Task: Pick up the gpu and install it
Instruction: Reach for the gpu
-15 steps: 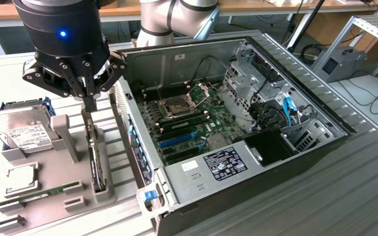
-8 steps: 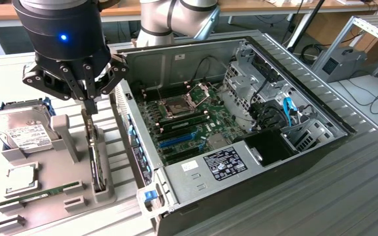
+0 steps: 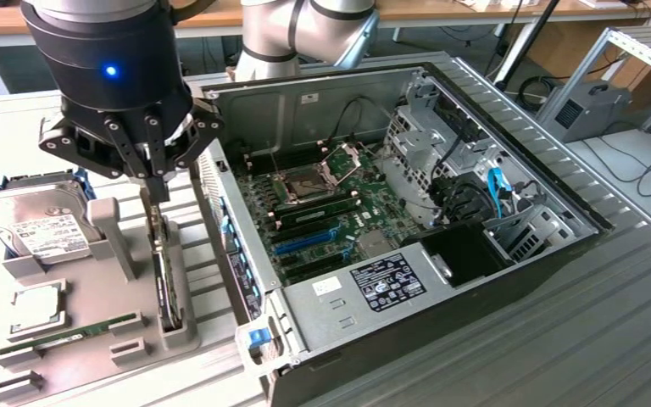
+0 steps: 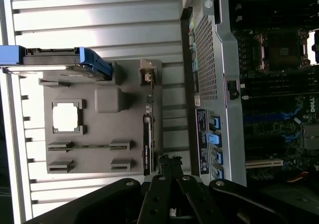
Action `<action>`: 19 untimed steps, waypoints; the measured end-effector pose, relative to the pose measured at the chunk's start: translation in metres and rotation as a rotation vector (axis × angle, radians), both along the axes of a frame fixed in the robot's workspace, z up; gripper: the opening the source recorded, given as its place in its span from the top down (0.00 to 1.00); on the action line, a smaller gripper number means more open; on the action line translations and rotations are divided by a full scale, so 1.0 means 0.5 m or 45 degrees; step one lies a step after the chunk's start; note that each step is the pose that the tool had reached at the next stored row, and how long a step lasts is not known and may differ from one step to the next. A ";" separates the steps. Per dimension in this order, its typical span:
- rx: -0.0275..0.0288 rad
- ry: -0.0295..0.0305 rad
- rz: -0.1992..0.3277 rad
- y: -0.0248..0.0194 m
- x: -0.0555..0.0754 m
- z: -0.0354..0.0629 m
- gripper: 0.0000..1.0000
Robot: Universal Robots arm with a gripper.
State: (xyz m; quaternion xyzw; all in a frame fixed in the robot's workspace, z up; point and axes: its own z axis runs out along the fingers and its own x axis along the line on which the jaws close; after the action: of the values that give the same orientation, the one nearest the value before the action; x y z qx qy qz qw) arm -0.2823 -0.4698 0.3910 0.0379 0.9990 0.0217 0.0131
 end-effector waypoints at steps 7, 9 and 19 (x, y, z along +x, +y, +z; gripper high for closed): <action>-0.0001 0.0001 0.000 -0.0132 0.000 0.000 0.89; -0.0001 0.0001 0.000 -0.0174 0.000 0.000 0.89; -0.0001 0.0002 0.000 -0.0335 0.000 0.000 0.89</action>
State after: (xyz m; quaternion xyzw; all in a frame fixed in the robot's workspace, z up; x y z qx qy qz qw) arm -0.2823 -0.4865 0.3908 0.0379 0.9990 0.0217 0.0130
